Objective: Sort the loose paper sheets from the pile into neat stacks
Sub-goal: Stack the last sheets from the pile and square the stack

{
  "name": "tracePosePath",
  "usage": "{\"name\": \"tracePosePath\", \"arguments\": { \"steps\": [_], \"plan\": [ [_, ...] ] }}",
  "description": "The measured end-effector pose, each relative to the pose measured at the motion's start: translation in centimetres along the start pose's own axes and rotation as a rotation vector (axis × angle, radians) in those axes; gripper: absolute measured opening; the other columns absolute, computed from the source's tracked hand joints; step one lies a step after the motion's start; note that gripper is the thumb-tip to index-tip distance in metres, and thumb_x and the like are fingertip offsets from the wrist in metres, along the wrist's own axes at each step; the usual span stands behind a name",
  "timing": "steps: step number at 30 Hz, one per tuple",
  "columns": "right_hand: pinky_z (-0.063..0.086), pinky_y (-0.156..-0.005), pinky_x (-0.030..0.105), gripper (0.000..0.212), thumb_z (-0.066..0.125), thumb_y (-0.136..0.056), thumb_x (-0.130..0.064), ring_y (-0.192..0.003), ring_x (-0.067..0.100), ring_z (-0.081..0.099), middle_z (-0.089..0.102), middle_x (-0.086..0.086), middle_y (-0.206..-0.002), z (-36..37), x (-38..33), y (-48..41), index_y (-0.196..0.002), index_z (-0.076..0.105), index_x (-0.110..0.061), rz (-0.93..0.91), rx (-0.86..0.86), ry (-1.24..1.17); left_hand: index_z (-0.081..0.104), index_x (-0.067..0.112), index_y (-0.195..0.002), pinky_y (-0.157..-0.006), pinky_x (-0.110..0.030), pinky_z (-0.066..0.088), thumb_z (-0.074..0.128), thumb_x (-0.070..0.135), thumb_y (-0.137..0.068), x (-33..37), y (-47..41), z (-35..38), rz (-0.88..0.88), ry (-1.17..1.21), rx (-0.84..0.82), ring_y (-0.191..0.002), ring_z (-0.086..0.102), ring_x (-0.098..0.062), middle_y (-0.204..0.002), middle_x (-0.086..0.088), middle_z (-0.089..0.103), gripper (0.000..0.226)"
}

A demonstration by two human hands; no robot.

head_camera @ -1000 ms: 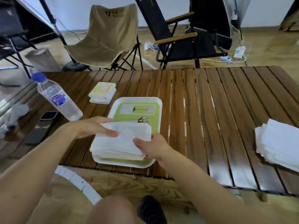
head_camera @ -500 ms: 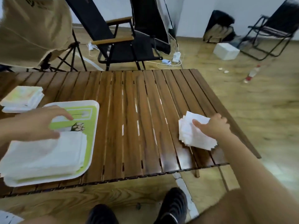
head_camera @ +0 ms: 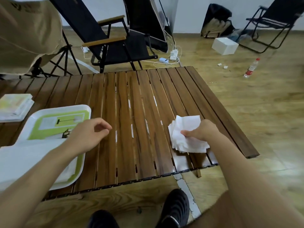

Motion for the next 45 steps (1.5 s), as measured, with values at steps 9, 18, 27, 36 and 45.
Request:
{"name": "tracePosePath", "arguments": {
  "steps": [9,18,27,36,45],
  "plan": [
    [0.048,-0.078,0.033,0.085,0.091,-0.068,-0.045,-0.100,0.025,0.055,0.056,0.008,-0.110,0.3,-0.2,0.9,-0.131,0.052,-0.003,-0.010,-0.062,-0.234,0.070,0.024,-0.110,-0.079,-0.017,0.045,0.069,0.022,-0.096,-0.3,0.8,4.5,-0.111,0.193,-0.040,-0.102,0.063,-0.008,-0.104,0.008,0.069,0.014],
    [0.059,-0.078,0.042,0.056,0.094,-0.067,-0.034,-0.097,0.031,0.068,0.070,0.011,-0.106,1.6,-1.1,1.7,-0.108,0.067,-0.007,-0.086,-0.217,-0.465,0.064,0.024,-0.120,-0.080,-0.015,0.044,0.068,0.027,-0.096,1.6,0.6,6.8,-0.171,0.430,-0.082,-0.106,0.061,-0.006,-0.112,0.008,0.066,0.024],
    [0.060,-0.089,0.047,0.041,0.079,-0.082,-0.017,-0.106,0.029,0.073,0.076,0.009,-0.113,1.2,-9.1,8.5,-0.122,0.068,-0.016,-0.395,-0.632,-0.925,0.046,0.029,-0.142,-0.116,-0.043,0.041,0.071,0.084,-0.059,6.1,0.9,10.4,-0.198,1.066,-0.425,-0.131,0.059,-0.017,-0.141,0.002,0.061,0.102],
    [0.063,-0.078,0.035,0.057,0.046,-0.094,-0.064,-0.092,0.019,0.077,0.079,0.003,-0.103,4.9,-12.3,10.7,-0.122,0.065,-0.019,-0.348,-0.482,-0.893,0.063,0.023,-0.131,-0.107,-0.047,0.051,0.050,0.052,-0.103,6.8,2.0,9.2,-0.279,1.023,-0.395,-0.116,0.069,-0.019,-0.121,0.000,0.074,0.043],
    [0.049,-0.049,0.025,0.065,0.056,-0.076,-0.068,-0.052,0.010,0.056,0.062,-0.002,-0.068,4.9,-13.9,8.9,-0.119,0.061,-0.019,-0.259,-0.501,-1.185,0.067,0.012,-0.116,-0.068,-0.026,0.060,0.064,0.027,-0.100,-3.1,-1.8,-3.7,-0.336,0.908,0.096,-0.083,0.076,-0.011,-0.107,-0.005,0.078,0.022]
  ]
}}
Point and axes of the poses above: each hand's wrist, its own y-axis away from the middle knuckle, its own z-axis out of the palm, x = y × z, the point moved 10 cm from there along -y, towards the middle knuckle
